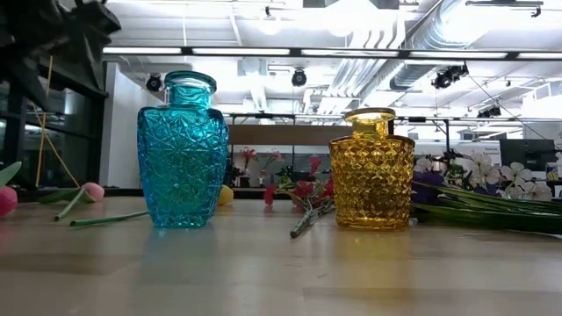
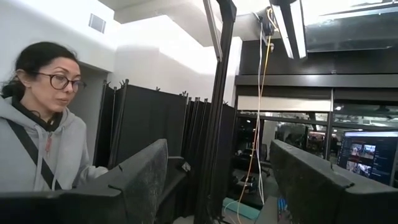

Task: Pick and place flowers into a vace then onto a shelf
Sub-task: Put the pink tulip into the blue vase

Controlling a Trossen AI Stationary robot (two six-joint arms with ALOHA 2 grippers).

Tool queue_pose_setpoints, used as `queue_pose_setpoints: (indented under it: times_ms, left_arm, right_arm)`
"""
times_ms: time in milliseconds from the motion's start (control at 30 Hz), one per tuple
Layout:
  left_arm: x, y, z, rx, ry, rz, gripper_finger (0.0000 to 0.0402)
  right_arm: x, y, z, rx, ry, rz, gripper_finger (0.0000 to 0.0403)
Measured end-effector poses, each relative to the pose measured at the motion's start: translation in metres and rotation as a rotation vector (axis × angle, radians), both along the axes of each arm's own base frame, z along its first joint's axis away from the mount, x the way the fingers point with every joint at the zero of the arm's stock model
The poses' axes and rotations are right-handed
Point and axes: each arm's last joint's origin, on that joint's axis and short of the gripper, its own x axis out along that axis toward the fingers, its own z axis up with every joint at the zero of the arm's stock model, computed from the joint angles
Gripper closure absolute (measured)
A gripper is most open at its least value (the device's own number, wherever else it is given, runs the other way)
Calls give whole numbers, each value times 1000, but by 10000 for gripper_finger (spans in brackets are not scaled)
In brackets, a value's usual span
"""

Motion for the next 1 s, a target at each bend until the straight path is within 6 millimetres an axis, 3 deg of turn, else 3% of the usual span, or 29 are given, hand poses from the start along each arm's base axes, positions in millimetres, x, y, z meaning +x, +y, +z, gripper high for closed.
queue_pose_setpoints:
  times_ms: [467, 1000]
  left_arm:
    - [36, -7, -26, 31, 221, 68, 7]
    - [57, -11, -47, 16, 314, 239, 7]
  right_arm:
    - [0, 0, 0, -1, -1, -1, 130]
    - [0, 0, 0, 49, 39, 35, 130]
